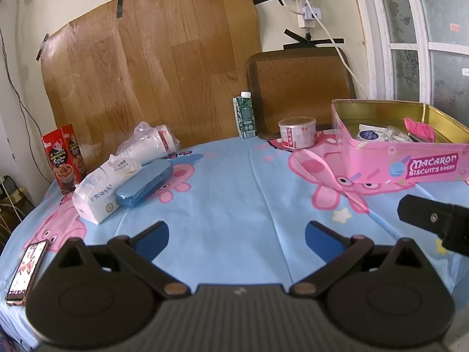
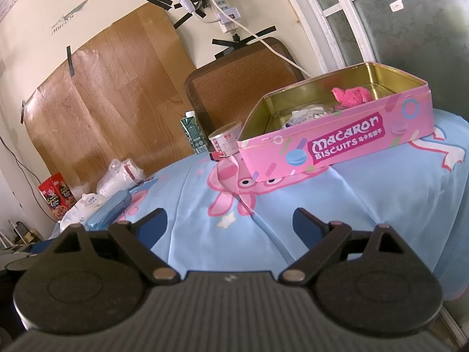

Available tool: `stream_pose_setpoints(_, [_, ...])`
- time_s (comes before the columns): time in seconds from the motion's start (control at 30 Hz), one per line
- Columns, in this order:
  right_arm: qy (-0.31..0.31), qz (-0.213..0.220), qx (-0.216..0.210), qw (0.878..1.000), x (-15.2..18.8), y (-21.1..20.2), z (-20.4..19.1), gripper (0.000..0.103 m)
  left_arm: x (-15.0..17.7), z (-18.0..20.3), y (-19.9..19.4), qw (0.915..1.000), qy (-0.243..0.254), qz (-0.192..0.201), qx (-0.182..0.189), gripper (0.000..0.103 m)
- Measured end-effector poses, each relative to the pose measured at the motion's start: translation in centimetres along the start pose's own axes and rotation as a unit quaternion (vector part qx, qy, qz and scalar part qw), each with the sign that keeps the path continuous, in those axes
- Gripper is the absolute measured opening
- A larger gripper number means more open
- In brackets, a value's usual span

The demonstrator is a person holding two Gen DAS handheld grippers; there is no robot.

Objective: Organize soft objects

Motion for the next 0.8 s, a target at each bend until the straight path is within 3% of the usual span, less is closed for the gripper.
stream_pose_setpoints(0.8, [0.0, 0.0, 0.0, 1.0, 0.01, 0.04, 0.01, 0.094, 0.42, 0.01, 0.31, 0.9999, 0.002, -0.008, 0.008, 0.103])
Point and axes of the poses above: each gripper's, at about its wrist camera, not at the fingertips, and y roughly the way its jaws point, z to its right, x to its underside, the point moved 7 cm from there along y, roughly the way its jaws point, and after that the axes turned 14 degrees about x, right-handed, at the moved point
